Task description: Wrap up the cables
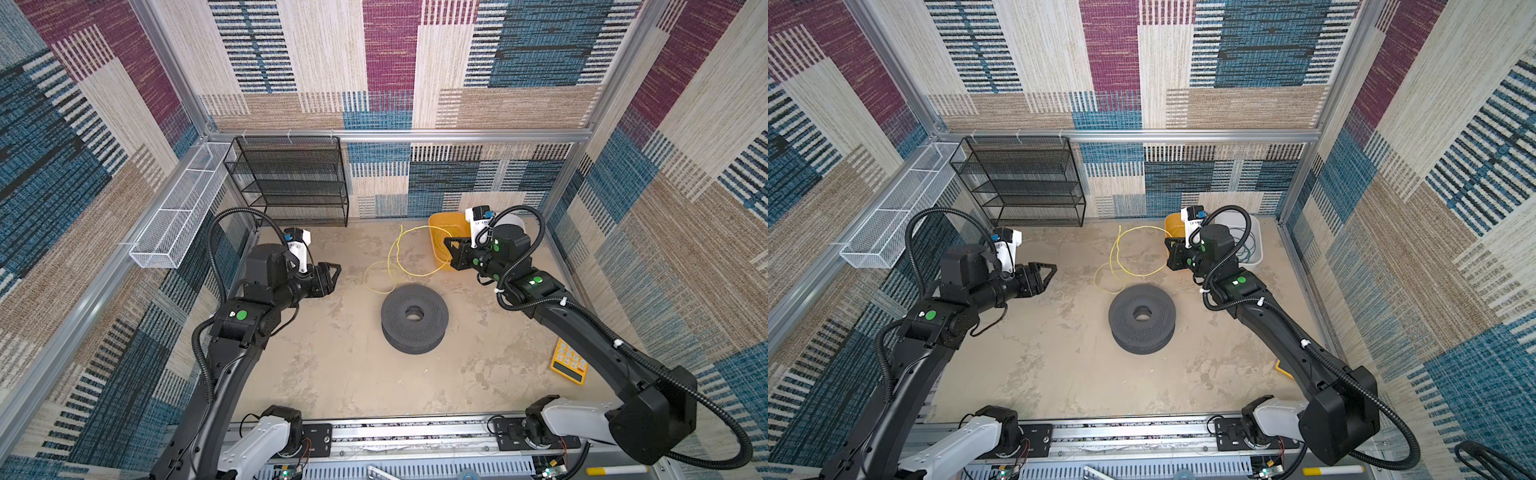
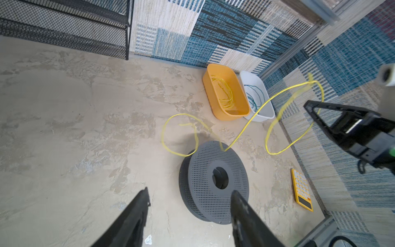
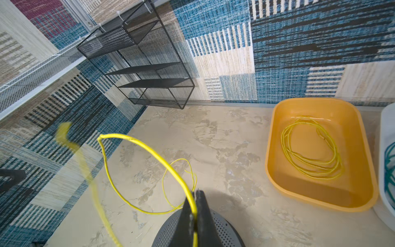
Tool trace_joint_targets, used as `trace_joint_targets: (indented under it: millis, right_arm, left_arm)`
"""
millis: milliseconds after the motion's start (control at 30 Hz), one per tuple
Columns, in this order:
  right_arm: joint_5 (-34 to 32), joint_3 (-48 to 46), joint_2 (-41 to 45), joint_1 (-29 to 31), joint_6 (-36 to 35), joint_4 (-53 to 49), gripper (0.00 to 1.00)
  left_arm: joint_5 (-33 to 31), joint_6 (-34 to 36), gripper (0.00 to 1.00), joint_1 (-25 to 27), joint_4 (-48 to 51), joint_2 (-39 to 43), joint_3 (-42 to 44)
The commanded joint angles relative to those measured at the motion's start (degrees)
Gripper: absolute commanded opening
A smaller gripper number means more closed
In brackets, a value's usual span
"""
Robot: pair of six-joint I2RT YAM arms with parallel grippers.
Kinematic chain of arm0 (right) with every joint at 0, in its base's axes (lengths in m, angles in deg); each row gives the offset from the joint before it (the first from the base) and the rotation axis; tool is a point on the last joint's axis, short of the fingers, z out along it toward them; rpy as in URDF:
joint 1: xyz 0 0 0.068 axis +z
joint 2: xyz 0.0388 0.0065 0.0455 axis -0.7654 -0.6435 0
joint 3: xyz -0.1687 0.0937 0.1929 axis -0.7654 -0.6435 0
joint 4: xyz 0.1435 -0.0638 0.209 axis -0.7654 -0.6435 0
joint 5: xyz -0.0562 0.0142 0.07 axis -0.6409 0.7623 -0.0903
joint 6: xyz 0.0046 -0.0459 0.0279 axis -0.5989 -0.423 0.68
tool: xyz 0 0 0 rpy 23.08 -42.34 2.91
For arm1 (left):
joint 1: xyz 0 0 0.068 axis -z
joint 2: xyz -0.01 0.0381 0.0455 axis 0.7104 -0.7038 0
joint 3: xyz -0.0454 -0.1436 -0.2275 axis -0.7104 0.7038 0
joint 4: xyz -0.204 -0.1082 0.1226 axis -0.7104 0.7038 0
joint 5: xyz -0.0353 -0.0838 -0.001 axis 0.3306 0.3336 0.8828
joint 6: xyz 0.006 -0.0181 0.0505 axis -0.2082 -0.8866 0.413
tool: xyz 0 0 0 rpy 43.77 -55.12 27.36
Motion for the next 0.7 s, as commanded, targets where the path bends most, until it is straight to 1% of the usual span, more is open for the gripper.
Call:
trace_joint_targets:
  millis: [0,100,167,200,233,333,433,533,667]
  right_arm:
    - [4.2,1.4,-0.5,0.4,1.4,2.2,0.0]
    - [5.2,2.9,-0.6,1.1,0.3,1.5,0.0]
    - [5.4,4.0,-1.0,1.7,-1.0,-0.1,0.0]
    - [5.8,4.1,-1.1,2.0,-1.7,-0.7,0.0]
    - [6.1,4.3,-1.3,2.5,-2.4,-1.3,0.0]
    - [6.3,4.6,-1.9,3.9,-4.4,-2.9,0.0]
    - [6.0,4.9,-2.6,5.2,-5.9,-3.9,0.0]
    - [5.6,5.5,-3.2,5.8,-6.5,-4.5,0.0]
    - [5.8,6.2,-2.8,6.1,-7.3,-5.1,0.0]
  left_arm:
    - [5.1,2.5,0.63,0.8,1.9,-2.7,-3.2]
    - [4.3,3.8,0.62,1.5,0.3,-5.7,-7.3]
    - [5.1,5.0,0.58,1.7,0.5,-8.8,-12.3]
    - [6.7,6.0,0.55,2.1,0.9,-10.8,-15.7]
    - [6.8,7.4,0.54,3.1,2.1,-12.8,-19.3]
    - [1.7,13.8,0.53,8.1,6.1,-18.9,-29.5]
    - [-2.9,20.4,0.53,14.2,9.2,-24.3,-36.9]
    - [-7.1,27.8,0.53,19.0,11.3,-28.7,-40.6]
    - [-10.7,31.6,0.53,20.8,11.7,-32.0,-41.0]
